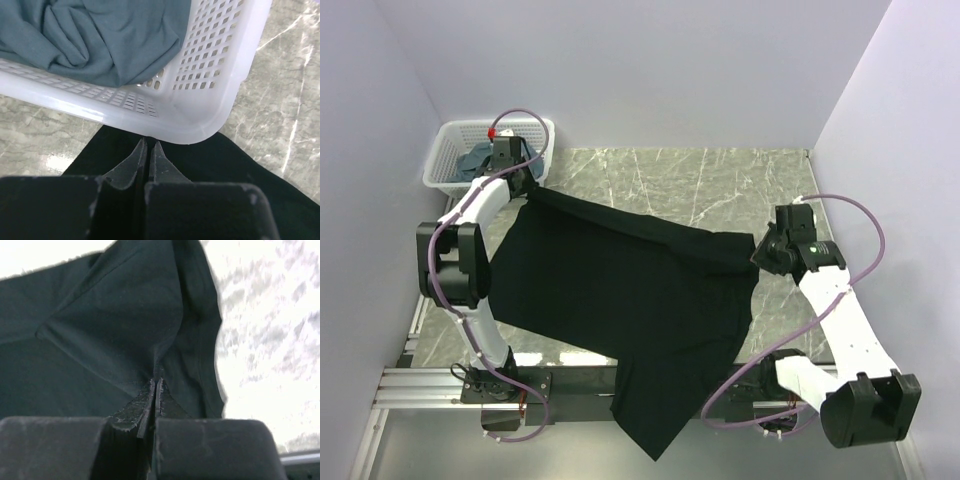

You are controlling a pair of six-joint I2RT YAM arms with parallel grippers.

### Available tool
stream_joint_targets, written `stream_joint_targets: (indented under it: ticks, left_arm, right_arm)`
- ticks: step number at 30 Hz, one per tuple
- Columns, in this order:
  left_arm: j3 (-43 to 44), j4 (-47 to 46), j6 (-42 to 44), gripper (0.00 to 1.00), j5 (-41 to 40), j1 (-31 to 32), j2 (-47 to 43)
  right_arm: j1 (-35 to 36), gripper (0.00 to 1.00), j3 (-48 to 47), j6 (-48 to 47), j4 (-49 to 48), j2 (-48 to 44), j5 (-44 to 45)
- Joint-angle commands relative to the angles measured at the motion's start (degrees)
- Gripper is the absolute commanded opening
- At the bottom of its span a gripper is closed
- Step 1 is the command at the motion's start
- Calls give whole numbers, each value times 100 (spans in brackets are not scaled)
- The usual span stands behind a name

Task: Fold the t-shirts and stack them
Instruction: Fold the tshirt

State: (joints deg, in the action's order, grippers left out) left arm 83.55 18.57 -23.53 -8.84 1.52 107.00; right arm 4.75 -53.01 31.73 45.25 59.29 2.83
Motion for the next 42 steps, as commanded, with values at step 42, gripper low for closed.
stream_joint_targets:
  ticks: [42]
  left_arm:
    - [-972, -477, 24, 6, -1014, -46, -443]
  right_arm:
    - [113, 3, 1724, 45, 396, -726, -2172]
